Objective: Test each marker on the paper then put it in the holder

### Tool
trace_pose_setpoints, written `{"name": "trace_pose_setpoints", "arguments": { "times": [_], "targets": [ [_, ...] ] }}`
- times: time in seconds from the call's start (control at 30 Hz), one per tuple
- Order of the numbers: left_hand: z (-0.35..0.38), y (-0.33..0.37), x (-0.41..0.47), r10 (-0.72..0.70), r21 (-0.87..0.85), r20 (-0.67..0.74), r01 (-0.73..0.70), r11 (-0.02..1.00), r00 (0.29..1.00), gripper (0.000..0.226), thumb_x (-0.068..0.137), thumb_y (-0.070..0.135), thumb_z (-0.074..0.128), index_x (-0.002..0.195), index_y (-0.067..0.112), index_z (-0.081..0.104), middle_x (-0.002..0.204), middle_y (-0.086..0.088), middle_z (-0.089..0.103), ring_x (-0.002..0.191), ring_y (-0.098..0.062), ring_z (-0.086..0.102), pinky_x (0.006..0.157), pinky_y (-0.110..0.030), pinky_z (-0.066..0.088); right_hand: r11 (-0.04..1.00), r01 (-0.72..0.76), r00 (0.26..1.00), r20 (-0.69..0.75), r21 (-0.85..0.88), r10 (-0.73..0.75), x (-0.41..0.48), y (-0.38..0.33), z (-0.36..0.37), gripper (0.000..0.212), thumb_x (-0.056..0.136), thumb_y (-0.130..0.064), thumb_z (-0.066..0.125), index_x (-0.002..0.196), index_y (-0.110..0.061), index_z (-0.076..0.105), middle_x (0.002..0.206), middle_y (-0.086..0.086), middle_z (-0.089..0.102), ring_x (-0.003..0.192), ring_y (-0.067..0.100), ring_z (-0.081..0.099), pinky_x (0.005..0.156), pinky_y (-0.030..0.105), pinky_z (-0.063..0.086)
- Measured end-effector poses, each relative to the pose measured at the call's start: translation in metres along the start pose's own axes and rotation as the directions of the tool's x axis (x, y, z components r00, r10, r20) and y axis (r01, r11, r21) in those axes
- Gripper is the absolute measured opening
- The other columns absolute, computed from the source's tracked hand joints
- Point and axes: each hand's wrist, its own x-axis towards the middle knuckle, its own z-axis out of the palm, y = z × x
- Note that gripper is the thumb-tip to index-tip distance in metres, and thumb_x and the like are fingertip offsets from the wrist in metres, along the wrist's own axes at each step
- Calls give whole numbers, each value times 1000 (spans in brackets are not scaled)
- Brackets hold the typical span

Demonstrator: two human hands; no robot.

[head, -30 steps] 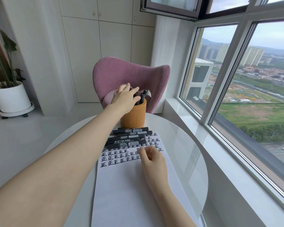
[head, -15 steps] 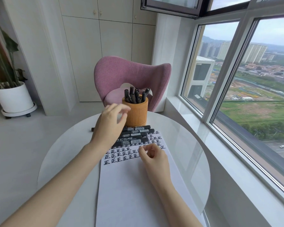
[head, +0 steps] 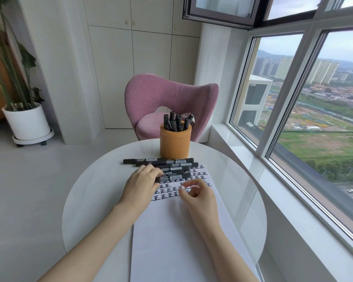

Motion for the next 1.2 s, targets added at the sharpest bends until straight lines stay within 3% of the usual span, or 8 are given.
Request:
{"name": "trace_pose_setpoints", "arguments": {
  "times": [0.27,0.47,0.67,0.77,0.87,0.93,1.07,1.2],
  "targets": [
    [2,-4,-6,-2,-84,-13,1,996,1000,15,83,11,67,98,13,67,97,-4,57,99,-23,57,86,-32,44,1000,9,1000,-16,15,-9,0,0,0,7,84,-27,66,81,-23,61,49,-10,41,46,5,37,52,24,30],
    [-8,5,-23,-12,-341,-92,-20,940,996,11,89,14,60,99,17,63,101,5,52,96,-12,56,88,-28,43,990,0,1000,-17,140,2,-4,-12,-3,32,85,-51,62,74,-21,60,48,-10,40,48,8,35,55,27,29],
    [-7,23,-40,64,-432,11,-53,900,998,11,95,25,48,103,27,54,103,16,60,100,-4,55,90,-29,43,948,75,996,22,310,-86,-12,-24,-9,49,92,-30,62,56,-13,34,51,2,29,50,13,25,49,23,22],
    [-7,30,-47,22,-495,88,24,869,996,15,97,22,45,103,36,46,96,16,59,90,0,54,84,-23,43,936,94,994,26,339,-109,-12,-27,-12,43,92,-25,62,58,-12,40,49,1,29,50,15,26,48,23,23],
    [-7,35,-52,32,-526,97,24,850,995,12,97,31,42,107,28,48,100,16,54,94,3,47,83,-12,35,913,93,991,50,396,-123,-11,-28,-14,38,92,-19,62,61,-8,44,47,-1,31,48,15,28,47,21,26],
    [-6,36,-53,46,-504,80,1,863,996,18,95,40,43,102,25,50,97,16,54,91,-1,48,81,-18,37,908,94,987,82,408,-139,-12,-29,-13,34,93,-17,61,63,-8,46,45,-2,35,45,13,32,47,17,29],
    [-8,35,-54,8,-461,41,11,887,999,21,94,44,44,89,24,50,62,8,48,61,-13,41,56,-23,32,911,89,978,139,403,-157,-13,-28,-11,32,95,-13,57,65,-11,47,47,5,41,44,12,38,48,16,33],
    [-13,35,-54,-16,-455,81,51,889,997,22,93,46,45,85,27,52,56,-1,40,55,-17,35,51,-23,27,907,54,971,189,417,-145,-8,-25,-10,30,95,-13,56,66,-10,48,48,7,42,45,15,40,49,19,35]
  ]
}}
